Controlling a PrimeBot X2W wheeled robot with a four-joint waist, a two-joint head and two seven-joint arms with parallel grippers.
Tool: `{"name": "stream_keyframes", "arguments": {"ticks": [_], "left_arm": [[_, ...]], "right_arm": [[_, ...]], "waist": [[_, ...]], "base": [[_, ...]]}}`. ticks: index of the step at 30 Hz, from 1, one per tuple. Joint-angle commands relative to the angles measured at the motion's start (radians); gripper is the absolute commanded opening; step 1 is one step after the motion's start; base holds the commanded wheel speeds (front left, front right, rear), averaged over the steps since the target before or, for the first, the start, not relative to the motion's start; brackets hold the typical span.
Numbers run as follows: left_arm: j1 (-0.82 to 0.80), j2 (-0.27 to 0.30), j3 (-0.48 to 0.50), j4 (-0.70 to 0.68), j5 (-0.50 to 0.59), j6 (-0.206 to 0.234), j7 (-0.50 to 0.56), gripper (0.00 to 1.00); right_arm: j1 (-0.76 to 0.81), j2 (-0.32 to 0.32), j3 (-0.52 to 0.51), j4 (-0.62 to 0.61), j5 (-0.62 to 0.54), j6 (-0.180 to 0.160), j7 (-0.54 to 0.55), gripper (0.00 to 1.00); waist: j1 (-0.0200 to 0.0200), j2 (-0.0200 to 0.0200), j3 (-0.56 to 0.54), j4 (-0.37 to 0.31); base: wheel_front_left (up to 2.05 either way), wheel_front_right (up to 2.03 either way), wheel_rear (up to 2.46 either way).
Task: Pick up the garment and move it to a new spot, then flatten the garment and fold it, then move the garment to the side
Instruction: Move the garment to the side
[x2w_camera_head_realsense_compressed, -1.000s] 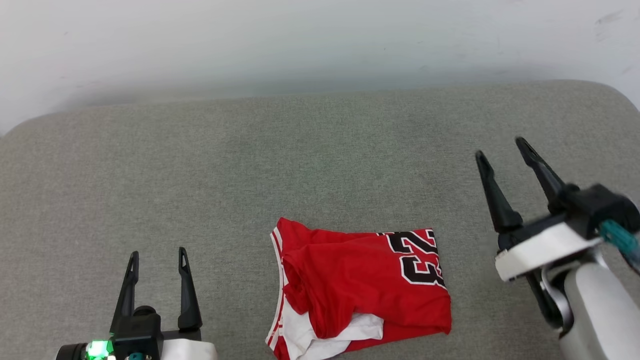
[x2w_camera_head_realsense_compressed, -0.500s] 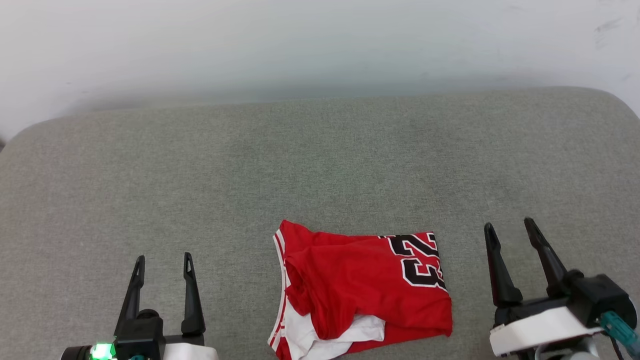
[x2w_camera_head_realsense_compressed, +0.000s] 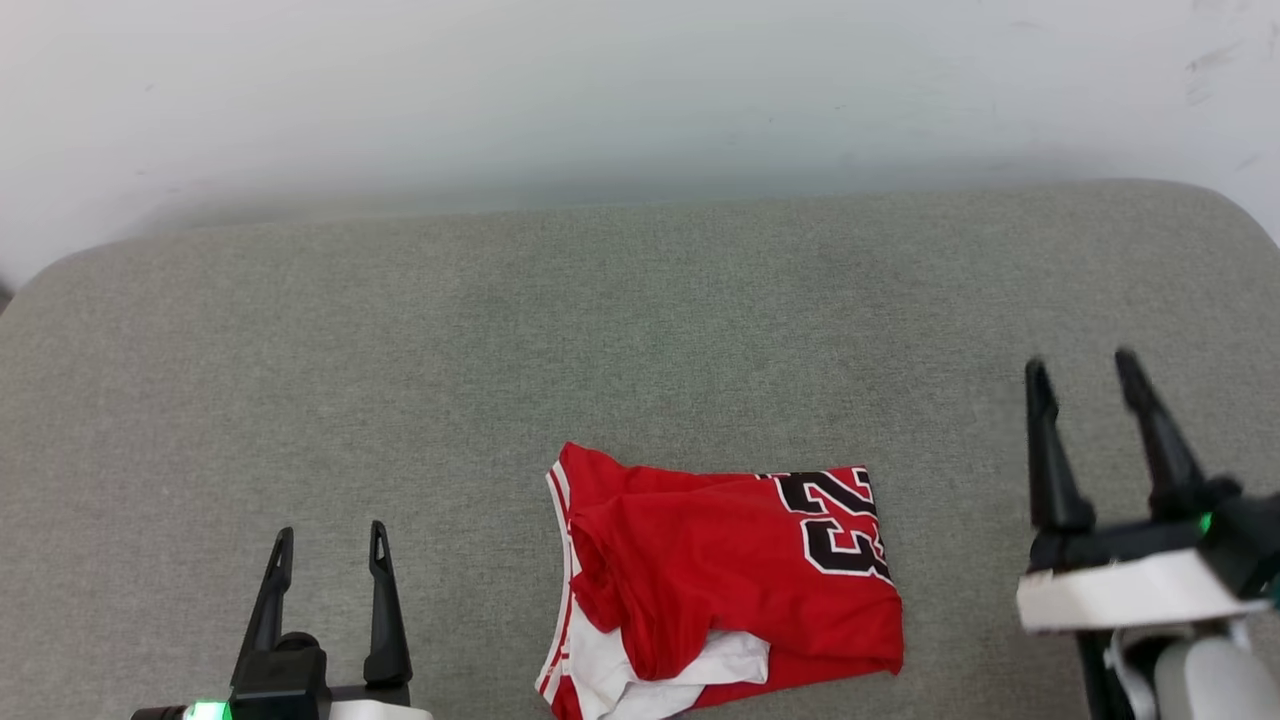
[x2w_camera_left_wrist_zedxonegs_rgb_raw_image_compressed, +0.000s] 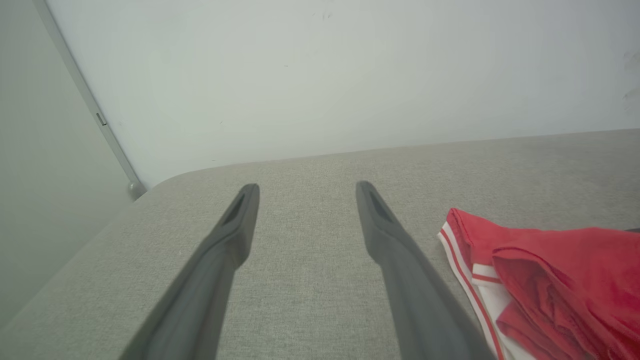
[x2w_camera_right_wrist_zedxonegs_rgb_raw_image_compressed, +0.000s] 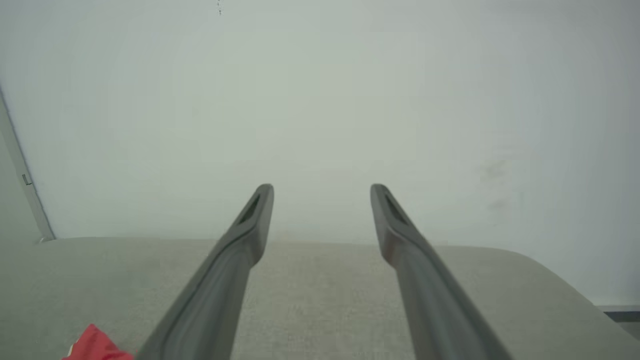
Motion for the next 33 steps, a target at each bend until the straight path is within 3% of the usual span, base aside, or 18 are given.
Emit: {"name": "stream_keyframes", "arguments": {"ticks": [1, 4, 8, 12, 16, 19, 23, 26, 33], "left_arm": [[0.002, -0.002, 0.001, -0.002, 0.005, -0.006, -0.002, 1.0], [-0.013, -0.004, 0.002, -0.002, 0.001, -0.012, -0.002, 1.0], [-0.028, -0.008, 0.005, 0.001, 0.001, -0.018, -0.002, 1.0], [-0.038, -0.012, 0.006, 0.003, 0.001, -0.023, -0.002, 1.0], [-0.047, -0.016, 0.009, 0.001, 0.001, -0.028, -0.002, 1.0], [-0.057, -0.018, 0.011, -0.002, 0.002, -0.031, -0.002, 1.0], [-0.076, -0.021, 0.014, -0.004, 0.001, -0.039, -0.002, 1.0], [-0.091, -0.024, 0.013, -0.003, 0.002, -0.044, -0.002, 1.0], [-0.13, -0.031, 0.001, -0.001, 0.007, -0.057, -0.002, 1.0]], "right_arm": [[-0.035, -0.016, -0.003, -0.003, -0.004, 0.0, -0.001, 1.0], [-0.14, -0.078, 0.028, 0.017, -0.003, 0.0, 0.014, 1.0], [-0.274, -0.174, 0.109, 0.05, 0.054, 0.0, 0.149, 1.0], [-0.367, -0.27, 0.213, 0.073, 0.187, 0.0, 0.395, 1.0], [-0.403, -0.372, 0.3, 0.115, 0.428, 0.0, 0.714, 1.0], [-0.402, -0.428, 0.319, 0.14, 0.587, 0.0, 0.889, 1.0], [-0.359, -0.457, 0.327, 0.172, 0.751, 0.0, 1.025, 1.0], [-0.33, -0.442, 0.33, 0.198, 0.836, 0.0, 1.078, 1.0], [-0.285, -0.4, 0.371, 0.255, 0.906, 0.0, 1.086, 1.0]], "waist": [[0.0, 0.0, 0.002, 0.001], [0.0, 0.0, 0.011, 0.006], [0.0, 0.0, 0.024, 0.014], [0.0, 0.0, 0.036, 0.022], [0.0, 0.0, 0.052, 0.031], [0.0, 0.0, 0.068, 0.04], [0.0, 0.0, 0.094, 0.054], [0.0, 0.0, 0.116, 0.064], [0.0, 0.0, 0.165, 0.094]], "base": [[0.0, 0.0, 0.0], [0.0, 0.0, 0.0], [0.0, 0.0, 0.0], [0.0, 0.0, 0.0], [0.0, 0.0, 0.0], [0.0, 0.0, 0.0], [0.0, 0.0, 0.0], [0.0, 0.0, 0.0], [0.0, 0.0, 0.0]]}}
